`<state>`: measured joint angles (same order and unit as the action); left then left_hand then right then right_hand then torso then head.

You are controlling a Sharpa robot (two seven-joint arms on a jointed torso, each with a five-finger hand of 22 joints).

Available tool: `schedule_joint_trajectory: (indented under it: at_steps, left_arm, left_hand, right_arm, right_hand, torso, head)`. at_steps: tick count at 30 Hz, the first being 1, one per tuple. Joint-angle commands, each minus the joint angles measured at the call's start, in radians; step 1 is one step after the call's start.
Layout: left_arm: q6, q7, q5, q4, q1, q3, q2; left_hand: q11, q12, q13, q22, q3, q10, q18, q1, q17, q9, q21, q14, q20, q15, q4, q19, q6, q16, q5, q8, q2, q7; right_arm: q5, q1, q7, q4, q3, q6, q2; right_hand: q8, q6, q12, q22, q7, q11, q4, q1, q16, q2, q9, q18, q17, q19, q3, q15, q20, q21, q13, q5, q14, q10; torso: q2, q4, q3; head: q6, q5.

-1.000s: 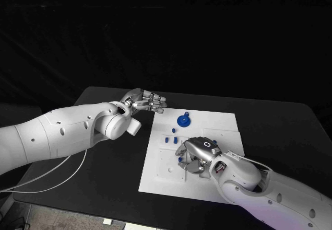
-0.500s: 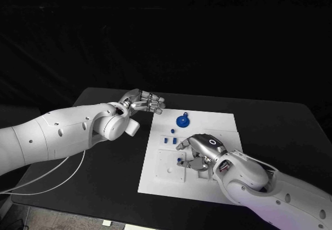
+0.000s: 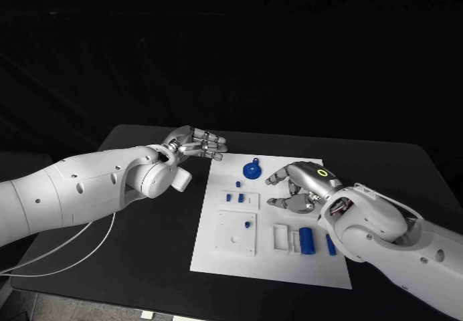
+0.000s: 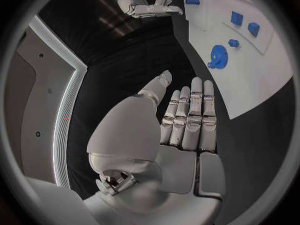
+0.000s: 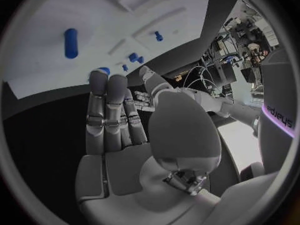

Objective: Assemble the parts on the task board

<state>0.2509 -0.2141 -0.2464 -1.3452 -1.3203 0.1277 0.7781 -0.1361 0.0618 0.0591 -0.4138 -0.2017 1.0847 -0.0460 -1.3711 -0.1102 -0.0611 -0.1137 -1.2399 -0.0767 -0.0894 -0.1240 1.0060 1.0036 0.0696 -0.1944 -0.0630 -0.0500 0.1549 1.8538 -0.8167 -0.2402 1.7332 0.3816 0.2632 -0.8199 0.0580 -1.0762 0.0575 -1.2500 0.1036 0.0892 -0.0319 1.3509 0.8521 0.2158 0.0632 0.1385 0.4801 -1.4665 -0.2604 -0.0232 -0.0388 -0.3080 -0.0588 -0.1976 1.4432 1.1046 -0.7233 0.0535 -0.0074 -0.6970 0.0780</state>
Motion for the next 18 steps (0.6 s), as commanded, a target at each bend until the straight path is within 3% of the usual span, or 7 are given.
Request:
schedule_joint_trajectory:
  at_steps: [1, 4, 5, 7, 9, 13, 18]
  left_arm:
    - [-0.012, -0.009, 0.005, -0.001, -0.001, -0.001, -0.001]
    - [-0.012, -0.009, 0.005, 0.000, -0.001, -0.001, -0.001]
    - [-0.012, -0.009, 0.005, 0.000, -0.001, -0.001, -0.001]
    - [-0.012, -0.008, 0.005, 0.000, -0.001, -0.001, -0.001]
    - [-0.012, -0.008, 0.005, 0.000, -0.001, -0.001, -0.001]
    - [-0.013, -0.008, 0.005, 0.001, -0.001, -0.001, -0.002]
    - [-0.013, -0.007, 0.005, 0.001, -0.001, -0.001, -0.003]
  left_hand:
    - [-0.001, -0.003, 0.000, 0.001, -0.002, -0.006, -0.002, -0.002, -0.001, -0.002, -0.004, 0.000, 0.003, -0.002, 0.005, -0.001, -0.005, -0.003, 0.003, -0.002, 0.008, 0.001]
    - [-0.001, -0.003, 0.000, 0.001, -0.002, -0.006, -0.002, -0.002, -0.001, -0.002, -0.004, 0.000, 0.003, -0.002, 0.005, -0.001, -0.005, -0.003, 0.003, -0.002, 0.008, 0.001]
    - [-0.001, -0.003, 0.000, 0.001, -0.002, -0.006, -0.002, -0.002, -0.001, -0.002, -0.004, 0.000, 0.003, -0.002, 0.005, -0.001, -0.005, -0.003, 0.003, -0.002, 0.008, 0.001]
    - [-0.001, -0.003, 0.000, 0.001, -0.002, -0.006, -0.002, -0.002, -0.001, -0.002, -0.004, 0.000, 0.003, -0.002, 0.005, -0.001, -0.005, -0.003, 0.003, -0.002, 0.008, 0.001]
    - [-0.001, -0.003, 0.000, 0.001, -0.002, -0.005, -0.002, 0.001, -0.001, -0.001, -0.006, -0.001, 0.004, -0.002, 0.006, 0.000, -0.004, -0.003, 0.003, -0.002, 0.008, 0.001]
    - [-0.001, -0.003, 0.000, 0.001, -0.002, -0.005, -0.002, 0.001, -0.001, -0.001, -0.006, -0.001, 0.004, -0.002, 0.006, 0.000, -0.004, -0.003, 0.003, -0.002, 0.008, 0.001]
    - [-0.001, -0.003, 0.000, 0.001, -0.002, -0.005, -0.002, 0.001, -0.001, -0.001, -0.006, -0.001, 0.004, -0.002, 0.006, 0.000, -0.004, -0.003, 0.003, -0.002, 0.008, 0.001]
  right_arm:
    - [-0.020, -0.007, -0.009, -0.020, 0.007, -0.078, -0.013]
    - [-0.027, -0.013, -0.020, -0.041, 0.014, -0.119, -0.022]
    - [-0.028, -0.014, -0.023, -0.049, 0.015, -0.135, -0.022]
    - [-0.029, -0.015, -0.027, -0.064, 0.016, -0.167, -0.021]
    - [-0.030, -0.016, -0.029, -0.077, 0.017, -0.197, -0.017]
    - [-0.027, -0.016, -0.036, -0.089, 0.017, -0.228, -0.010]
    - [-0.018, -0.014, -0.042, -0.105, 0.016, -0.255, -0.004]
  right_hand:
    - [0.004, -0.007, 0.002, 0.002, -0.001, 0.000, -0.001, -0.005, 0.004, -0.006, -0.001, 0.010, 0.001, -0.040, -0.009, 0.000, -0.003, 0.000, 0.000, 0.001, -0.002, 0.008]
    - [0.004, 0.000, 0.002, 0.008, -0.003, 0.003, 0.002, -0.011, 0.002, -0.003, -0.001, 0.011, 0.000, -0.037, -0.004, 0.003, -0.001, 0.013, 0.000, 0.023, -0.002, -0.007]
    - [0.003, 0.018, 0.002, 0.017, -0.012, 0.007, 0.015, -0.023, -0.002, 0.003, -0.001, 0.013, -0.002, -0.034, 0.012, 0.006, 0.002, 0.039, 0.000, 0.084, -0.004, -0.031]
    - [0.002, 0.029, 0.001, 0.044, -0.017, 0.011, 0.086, 0.002, -0.006, 0.014, -0.002, 0.021, -0.006, -0.038, 0.054, 0.009, 0.006, 0.075, 0.000, 0.135, -0.001, -0.043]
    - [0.004, 0.035, 0.002, 0.066, -0.018, 0.014, 0.133, 0.026, -0.006, 0.021, -0.001, 0.023, -0.006, -0.039, 0.082, 0.011, 0.008, 0.086, 0.000, 0.141, -0.002, -0.053]
    - [0.004, 0.041, 0.003, 0.077, -0.022, 0.014, 0.137, 0.029, -0.006, 0.024, -0.001, 0.023, -0.006, -0.038, 0.083, 0.012, 0.008, 0.087, 0.000, 0.142, -0.002, -0.057]
    - [0.005, 0.044, 0.002, 0.083, -0.023, 0.014, 0.141, 0.027, -0.008, 0.027, 0.000, 0.022, -0.006, -0.037, 0.086, 0.011, 0.007, 0.094, 0.000, 0.148, -0.004, -0.058]
  torso:
    - [0.001, -0.0012, -0.0007]
    - [0.000, -0.0005, -0.0011]
    - [0.000, -0.0004, -0.0008]
    - [0.000, 0.0000, -0.0012]
    - [0.000, 0.0004, -0.0016]
    - [-0.001, 0.0012, 0.0004]
    - [-0.001, 0.0018, -0.0011]
  head:
    - [0.000, -0.002]
    - [0.001, -0.002]
    - [0.001, -0.005]
    - [0.005, -0.011]
    - [0.005, -0.012]
    - [0.004, -0.011]
    - [0.006, -0.015]
